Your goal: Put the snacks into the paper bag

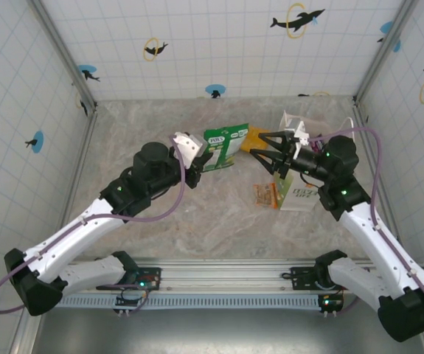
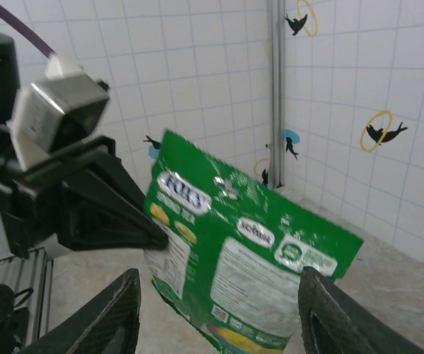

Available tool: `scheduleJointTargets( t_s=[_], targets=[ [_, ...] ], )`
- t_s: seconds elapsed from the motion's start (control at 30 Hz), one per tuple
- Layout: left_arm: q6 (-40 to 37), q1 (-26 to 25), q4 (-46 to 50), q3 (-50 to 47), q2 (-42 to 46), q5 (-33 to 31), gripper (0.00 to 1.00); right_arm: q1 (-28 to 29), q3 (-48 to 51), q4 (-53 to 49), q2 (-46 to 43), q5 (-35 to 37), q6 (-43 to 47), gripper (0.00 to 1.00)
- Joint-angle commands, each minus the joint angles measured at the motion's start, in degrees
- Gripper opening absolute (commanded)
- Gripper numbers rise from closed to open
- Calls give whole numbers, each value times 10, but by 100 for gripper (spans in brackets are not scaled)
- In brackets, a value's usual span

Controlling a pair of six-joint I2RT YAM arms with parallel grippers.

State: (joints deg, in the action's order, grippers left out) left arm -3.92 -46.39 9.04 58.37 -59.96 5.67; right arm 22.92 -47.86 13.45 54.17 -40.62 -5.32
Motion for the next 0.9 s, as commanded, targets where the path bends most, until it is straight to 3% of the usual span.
scheduleJointTargets(
  t_s=[0.0, 0.33, 0.6, 0.7, 0.87],
  targets=[
    [-15, 2, -74, 32, 22, 46, 0, 8, -27, 27, 10, 8, 10, 61],
    [-14, 2, -122, 37, 24, 139, 0, 23, -36, 65, 39, 0, 4, 68],
    [-4, 2, -154, 43, 8, 127, 0, 25, -27, 99, 43, -93, -37, 65],
    [-2, 2, -159, 49, 0, 121, 0, 25, -22, 113, 44, -112, -53, 60],
    [8, 3, -165, 51, -11, 107, 0, 25, -13, 123, 37, -91, -54, 39]
  ],
)
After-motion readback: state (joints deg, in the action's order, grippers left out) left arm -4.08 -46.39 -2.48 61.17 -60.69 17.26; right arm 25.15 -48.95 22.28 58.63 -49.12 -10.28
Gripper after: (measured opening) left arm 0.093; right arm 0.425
